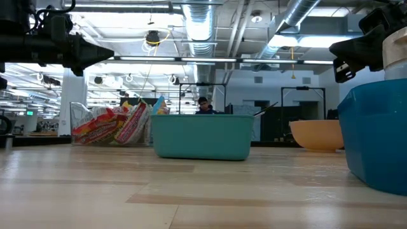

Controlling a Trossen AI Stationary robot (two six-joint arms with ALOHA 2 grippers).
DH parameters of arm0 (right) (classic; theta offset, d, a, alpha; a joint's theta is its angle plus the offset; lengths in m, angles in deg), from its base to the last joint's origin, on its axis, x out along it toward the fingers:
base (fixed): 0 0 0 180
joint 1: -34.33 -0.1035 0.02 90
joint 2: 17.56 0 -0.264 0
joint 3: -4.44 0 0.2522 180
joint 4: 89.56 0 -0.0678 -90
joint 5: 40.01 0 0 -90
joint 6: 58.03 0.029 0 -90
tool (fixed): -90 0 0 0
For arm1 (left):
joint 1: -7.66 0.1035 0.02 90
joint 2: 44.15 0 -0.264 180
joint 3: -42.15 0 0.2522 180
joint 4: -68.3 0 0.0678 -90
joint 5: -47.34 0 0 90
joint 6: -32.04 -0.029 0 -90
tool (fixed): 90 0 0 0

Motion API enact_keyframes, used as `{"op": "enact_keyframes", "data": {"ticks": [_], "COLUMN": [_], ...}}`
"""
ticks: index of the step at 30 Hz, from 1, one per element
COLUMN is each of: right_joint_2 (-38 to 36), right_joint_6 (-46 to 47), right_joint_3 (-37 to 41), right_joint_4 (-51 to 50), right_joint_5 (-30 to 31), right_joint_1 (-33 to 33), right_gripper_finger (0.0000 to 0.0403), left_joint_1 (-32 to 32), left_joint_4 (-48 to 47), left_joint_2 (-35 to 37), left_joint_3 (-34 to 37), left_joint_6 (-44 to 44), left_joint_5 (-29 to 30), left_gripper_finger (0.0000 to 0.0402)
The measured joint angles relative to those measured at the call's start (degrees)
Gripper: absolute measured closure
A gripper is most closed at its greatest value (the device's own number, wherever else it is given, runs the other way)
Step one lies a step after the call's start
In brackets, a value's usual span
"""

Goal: Pick & Place Food Item
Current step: Return to Home Position

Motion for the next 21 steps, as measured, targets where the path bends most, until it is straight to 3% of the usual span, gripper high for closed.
{"op": "enact_keyframes", "data": {"ticks": [21], "right_joint_2": [0.0], "right_joint_6": [0.0], "right_joint_3": [0.0], "right_joint_4": [0.0], "right_joint_5": [0.0], "right_joint_1": [0.0], "right_gripper_finger": [0.0403], "left_joint_1": [0.0], "left_joint_4": [-0.2], "left_joint_2": [0.0], "left_joint_3": [0.0], "left_joint_6": [-0.5], "left_joint_5": [-0.1], "left_gripper_finger": [0.0399]}}
